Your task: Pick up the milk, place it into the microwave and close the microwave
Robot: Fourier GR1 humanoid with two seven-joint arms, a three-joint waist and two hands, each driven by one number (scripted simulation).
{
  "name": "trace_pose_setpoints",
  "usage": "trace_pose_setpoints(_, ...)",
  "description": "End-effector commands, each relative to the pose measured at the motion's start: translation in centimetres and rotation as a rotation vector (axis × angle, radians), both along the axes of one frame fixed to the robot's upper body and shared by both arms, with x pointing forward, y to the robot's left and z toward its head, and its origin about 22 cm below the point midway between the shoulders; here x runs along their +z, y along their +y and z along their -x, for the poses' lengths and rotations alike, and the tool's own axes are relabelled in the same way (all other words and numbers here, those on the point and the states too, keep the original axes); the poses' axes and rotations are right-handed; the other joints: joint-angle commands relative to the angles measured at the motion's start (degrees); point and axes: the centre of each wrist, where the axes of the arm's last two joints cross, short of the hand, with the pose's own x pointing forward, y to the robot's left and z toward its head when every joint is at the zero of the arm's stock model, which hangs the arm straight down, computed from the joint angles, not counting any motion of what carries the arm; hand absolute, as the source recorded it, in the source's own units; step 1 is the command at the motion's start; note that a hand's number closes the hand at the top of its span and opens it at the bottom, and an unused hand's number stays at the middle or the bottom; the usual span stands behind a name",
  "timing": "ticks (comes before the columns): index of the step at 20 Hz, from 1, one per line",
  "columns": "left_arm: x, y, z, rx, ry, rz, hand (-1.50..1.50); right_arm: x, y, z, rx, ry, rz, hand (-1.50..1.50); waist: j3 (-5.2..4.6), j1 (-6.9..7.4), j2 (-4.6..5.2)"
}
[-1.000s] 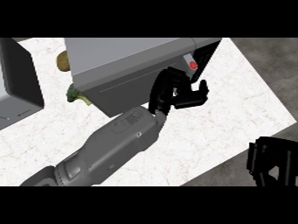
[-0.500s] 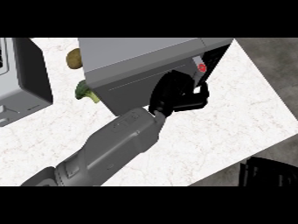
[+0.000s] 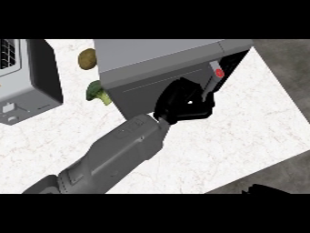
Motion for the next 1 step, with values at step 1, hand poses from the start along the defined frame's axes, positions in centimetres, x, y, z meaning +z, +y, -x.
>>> trace_pose_setpoints(1, -3.43, 5.53, -2.21, 0.229, 0.127, 0.008, 1.50, 0.03, 1.05, 1.40, -0.023, 0.010, -0.018, 1.50, -0.28, 1.75, 0.57)
